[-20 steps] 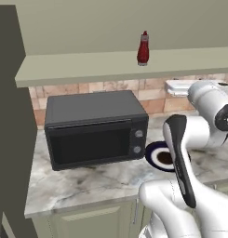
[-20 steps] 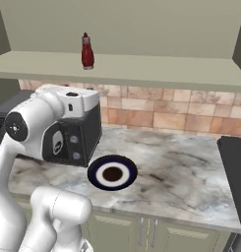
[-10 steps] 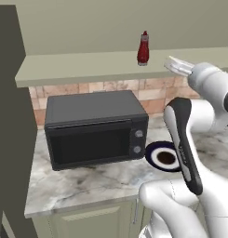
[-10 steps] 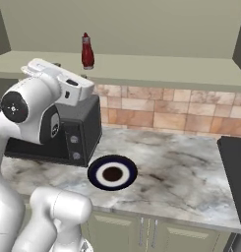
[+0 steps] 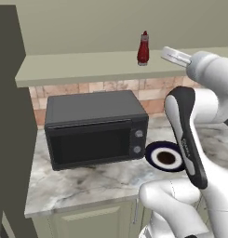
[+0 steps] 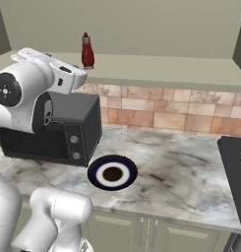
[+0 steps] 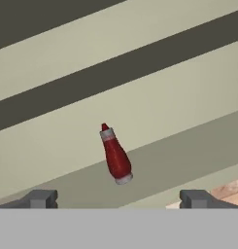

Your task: Move the hot dog bun to the plate on the dining table and place the condiment next to that plate. Then navigate to the fridge and take the sausage and place it on the plate as well.

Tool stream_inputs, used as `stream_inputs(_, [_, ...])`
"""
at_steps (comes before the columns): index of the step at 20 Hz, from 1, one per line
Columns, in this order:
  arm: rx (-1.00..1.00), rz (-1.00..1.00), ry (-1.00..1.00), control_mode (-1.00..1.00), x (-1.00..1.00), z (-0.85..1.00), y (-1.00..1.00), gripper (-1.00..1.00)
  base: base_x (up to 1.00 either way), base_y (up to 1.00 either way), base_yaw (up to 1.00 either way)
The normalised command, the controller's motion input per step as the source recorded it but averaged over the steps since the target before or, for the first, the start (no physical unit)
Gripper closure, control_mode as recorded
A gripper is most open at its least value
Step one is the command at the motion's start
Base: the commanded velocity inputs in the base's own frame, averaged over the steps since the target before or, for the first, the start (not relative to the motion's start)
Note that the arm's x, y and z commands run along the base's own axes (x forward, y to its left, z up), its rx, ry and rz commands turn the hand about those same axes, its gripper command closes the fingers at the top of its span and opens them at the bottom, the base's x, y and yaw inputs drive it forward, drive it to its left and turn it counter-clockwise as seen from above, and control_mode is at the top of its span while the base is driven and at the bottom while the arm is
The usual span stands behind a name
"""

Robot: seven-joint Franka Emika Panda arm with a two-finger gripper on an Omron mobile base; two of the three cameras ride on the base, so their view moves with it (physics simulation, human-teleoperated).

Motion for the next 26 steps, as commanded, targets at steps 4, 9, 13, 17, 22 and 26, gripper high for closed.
stream_inputs(4, [-0.04,0.0,0.03,-1.0,0.35,-0.03,0.19,-1.0,0.0,0.0,0.0])
stream_inputs(9, [-0.02,0.03,0.02,-1.0,0.3,0.0,0.1,-1.0,0.0,0.0,0.0])
stream_inputs(13, [-0.04,0.06,0.0,-1.0,0.19,0.0,0.0,-1.0,0.0,0.0,0.0])
stream_inputs(17, [0.0,0.06,0.0,-1.0,0.27,0.0,0.0,-1.0,0.0,0.0,0.0])
stream_inputs(22, [-0.01,0.0,0.0,-1.0,0.3,0.0,0.0,-1.0,0.0,0.0,0.0])
stream_inputs(26, [-0.05,0.0,0.03,-1.0,0.25,0.11,0.0,-1.0,0.0,0.0,0.0])
